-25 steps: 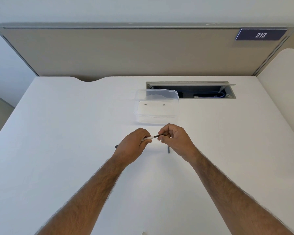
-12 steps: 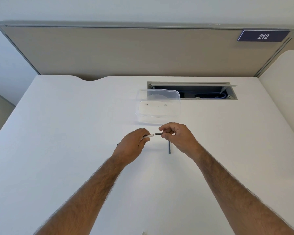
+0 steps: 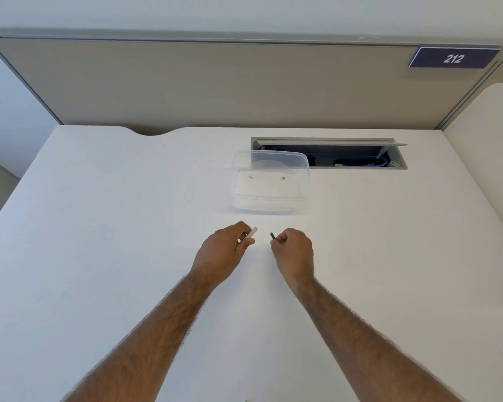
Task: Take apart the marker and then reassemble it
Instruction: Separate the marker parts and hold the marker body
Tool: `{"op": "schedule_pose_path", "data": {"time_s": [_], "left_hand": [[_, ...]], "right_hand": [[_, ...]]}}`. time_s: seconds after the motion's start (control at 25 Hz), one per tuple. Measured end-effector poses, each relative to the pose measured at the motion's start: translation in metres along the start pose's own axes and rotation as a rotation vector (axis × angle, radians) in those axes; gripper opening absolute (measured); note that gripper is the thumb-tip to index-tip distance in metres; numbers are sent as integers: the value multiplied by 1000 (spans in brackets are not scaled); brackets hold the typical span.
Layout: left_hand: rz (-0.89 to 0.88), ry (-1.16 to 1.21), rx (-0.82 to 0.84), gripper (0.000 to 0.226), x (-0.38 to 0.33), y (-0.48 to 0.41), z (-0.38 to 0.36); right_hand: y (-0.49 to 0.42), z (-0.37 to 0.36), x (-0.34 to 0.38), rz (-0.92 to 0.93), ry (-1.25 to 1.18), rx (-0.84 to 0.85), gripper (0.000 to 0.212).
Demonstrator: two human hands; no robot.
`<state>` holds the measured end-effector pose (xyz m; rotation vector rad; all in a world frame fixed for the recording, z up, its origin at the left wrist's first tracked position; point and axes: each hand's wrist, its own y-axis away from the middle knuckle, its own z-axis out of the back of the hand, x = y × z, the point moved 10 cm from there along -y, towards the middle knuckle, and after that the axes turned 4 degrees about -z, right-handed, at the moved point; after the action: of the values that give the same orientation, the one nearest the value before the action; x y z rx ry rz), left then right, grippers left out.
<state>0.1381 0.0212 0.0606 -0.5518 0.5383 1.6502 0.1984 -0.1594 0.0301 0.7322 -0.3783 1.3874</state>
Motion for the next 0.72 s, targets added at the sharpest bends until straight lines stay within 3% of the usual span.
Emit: {"op": "schedule_pose_path", "data": {"time_s": [0.28,0.72], "left_hand": [[18,-13,31,7,7,-5,-9],[29,-12,57,9,18,-7,-22]], "right_hand": [[-8,-26,-5,-44,263,10,15],[-13,-32,-10,-62,291,46,12]]}}
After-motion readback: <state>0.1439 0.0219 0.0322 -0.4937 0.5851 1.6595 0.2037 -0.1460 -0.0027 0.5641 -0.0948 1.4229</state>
